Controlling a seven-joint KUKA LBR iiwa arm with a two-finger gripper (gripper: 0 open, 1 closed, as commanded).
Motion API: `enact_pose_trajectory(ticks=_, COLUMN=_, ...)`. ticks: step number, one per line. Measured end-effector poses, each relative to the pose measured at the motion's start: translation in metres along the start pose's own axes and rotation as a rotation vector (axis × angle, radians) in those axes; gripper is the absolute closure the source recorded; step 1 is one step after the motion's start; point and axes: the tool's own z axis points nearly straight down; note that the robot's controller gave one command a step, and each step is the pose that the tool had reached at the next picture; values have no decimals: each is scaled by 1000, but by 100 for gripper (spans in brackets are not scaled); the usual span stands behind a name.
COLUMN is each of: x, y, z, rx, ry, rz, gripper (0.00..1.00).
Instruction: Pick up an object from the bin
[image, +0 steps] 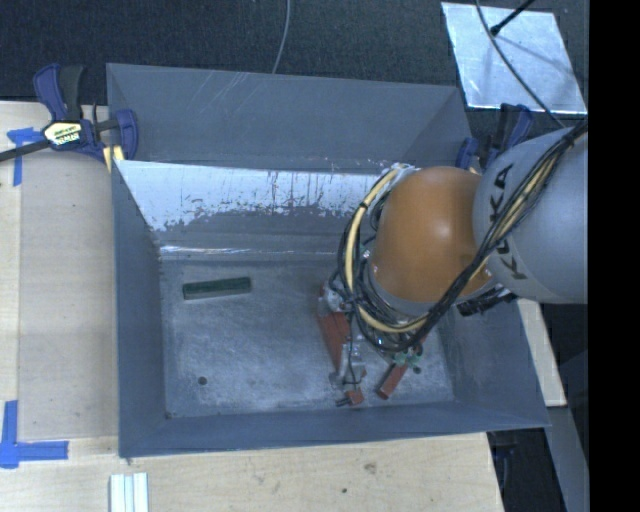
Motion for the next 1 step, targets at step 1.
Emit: enact_pose_trajectory(ticks=1, x=-2, y=0, z=-4, rx=0, ry=-8, rz=2, gripper=0)
